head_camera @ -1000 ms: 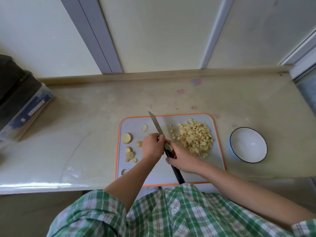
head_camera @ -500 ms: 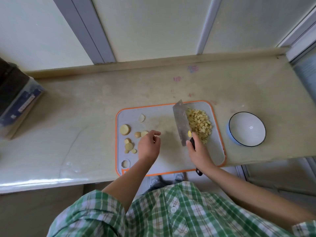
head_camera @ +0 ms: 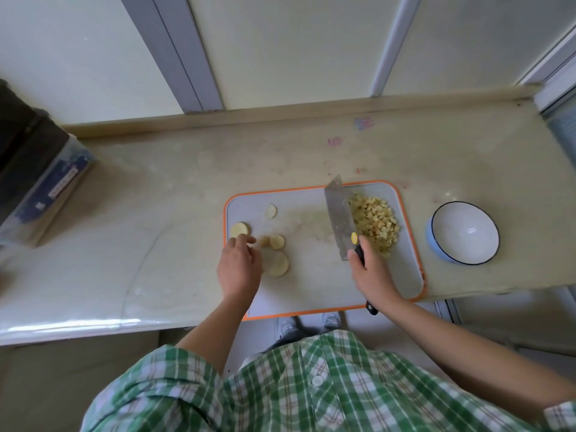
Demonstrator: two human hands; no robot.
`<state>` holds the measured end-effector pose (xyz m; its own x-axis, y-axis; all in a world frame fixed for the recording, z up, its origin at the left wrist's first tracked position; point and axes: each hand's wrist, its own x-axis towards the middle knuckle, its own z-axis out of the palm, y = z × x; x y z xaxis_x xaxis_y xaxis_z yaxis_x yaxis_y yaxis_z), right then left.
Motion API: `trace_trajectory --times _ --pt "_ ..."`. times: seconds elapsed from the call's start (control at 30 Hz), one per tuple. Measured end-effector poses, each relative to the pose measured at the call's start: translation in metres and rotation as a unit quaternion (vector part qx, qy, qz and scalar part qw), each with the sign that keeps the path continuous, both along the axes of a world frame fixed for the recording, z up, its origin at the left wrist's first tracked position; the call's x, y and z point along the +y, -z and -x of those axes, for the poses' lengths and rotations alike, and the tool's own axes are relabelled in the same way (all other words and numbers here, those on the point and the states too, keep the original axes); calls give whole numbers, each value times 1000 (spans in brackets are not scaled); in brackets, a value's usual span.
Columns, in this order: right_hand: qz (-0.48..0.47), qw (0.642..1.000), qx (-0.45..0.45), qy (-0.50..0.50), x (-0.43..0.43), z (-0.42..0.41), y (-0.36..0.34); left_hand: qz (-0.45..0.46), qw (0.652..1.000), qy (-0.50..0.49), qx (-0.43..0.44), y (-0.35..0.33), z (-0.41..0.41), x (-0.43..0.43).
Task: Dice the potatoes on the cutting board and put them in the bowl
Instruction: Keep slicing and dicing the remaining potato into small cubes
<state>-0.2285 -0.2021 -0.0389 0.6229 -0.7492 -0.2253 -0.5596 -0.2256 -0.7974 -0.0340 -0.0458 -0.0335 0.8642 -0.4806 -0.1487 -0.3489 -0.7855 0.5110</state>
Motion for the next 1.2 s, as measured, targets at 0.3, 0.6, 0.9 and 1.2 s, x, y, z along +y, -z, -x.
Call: trace_trajectory --times 0.3,0.6,0.9,1.2 --pt "-29 999 19 12 9 -16 2 21 999 0 -24 4 -26 16" --pt "-22 1000 4 19 12 -39 -5 -66 985 153 -35 11 -58 -6" --pt "-19 999 22 14 12 -38 -5 -2 997 70 35 -1 -66 -14" --pt "29 999 44 -14 4 -17 -25 87 948 100 291 -1 16 -74"
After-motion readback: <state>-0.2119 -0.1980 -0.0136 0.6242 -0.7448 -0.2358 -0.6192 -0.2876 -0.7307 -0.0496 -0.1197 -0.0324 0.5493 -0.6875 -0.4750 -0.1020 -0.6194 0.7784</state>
